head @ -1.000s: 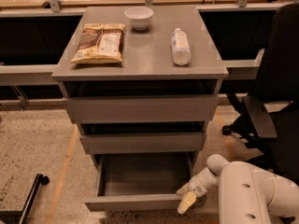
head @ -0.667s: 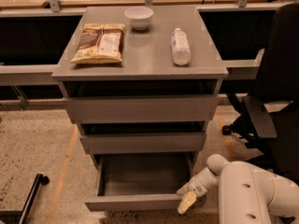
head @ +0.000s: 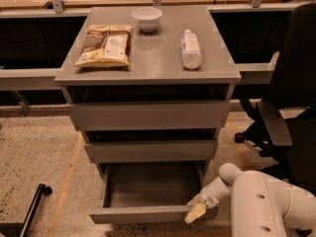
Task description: Open bottom drawer
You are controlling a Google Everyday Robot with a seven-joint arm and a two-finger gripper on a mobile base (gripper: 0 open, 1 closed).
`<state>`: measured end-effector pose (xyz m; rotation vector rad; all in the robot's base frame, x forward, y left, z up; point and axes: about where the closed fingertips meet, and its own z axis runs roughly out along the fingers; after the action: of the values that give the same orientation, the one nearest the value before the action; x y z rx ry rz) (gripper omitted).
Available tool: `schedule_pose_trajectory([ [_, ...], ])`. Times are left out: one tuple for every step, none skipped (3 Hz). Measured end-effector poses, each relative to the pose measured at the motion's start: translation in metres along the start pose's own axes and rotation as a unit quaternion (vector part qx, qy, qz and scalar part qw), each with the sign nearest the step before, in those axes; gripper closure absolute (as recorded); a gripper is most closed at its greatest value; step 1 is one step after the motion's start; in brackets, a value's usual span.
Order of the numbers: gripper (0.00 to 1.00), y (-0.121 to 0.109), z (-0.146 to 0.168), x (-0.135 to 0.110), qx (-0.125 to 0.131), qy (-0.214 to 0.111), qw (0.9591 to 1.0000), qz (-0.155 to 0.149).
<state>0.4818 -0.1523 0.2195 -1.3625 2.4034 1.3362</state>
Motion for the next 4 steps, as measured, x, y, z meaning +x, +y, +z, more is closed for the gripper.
schedule_pose_trajectory([
  [0.61, 0.011, 0.011, 0.018, -0.025, 0.033, 0.9982, 0.044],
  [0.62, 0.014, 0.012, 0.021, -0.032, 0.042, 0.9970, 0.055],
  [0.39, 0.028, 0.009, 0.024, -0.033, 0.070, 0.9943, 0.074],
  [0.16, 0.055, -0.008, 0.007, -0.004, 0.113, 0.9915, 0.063],
])
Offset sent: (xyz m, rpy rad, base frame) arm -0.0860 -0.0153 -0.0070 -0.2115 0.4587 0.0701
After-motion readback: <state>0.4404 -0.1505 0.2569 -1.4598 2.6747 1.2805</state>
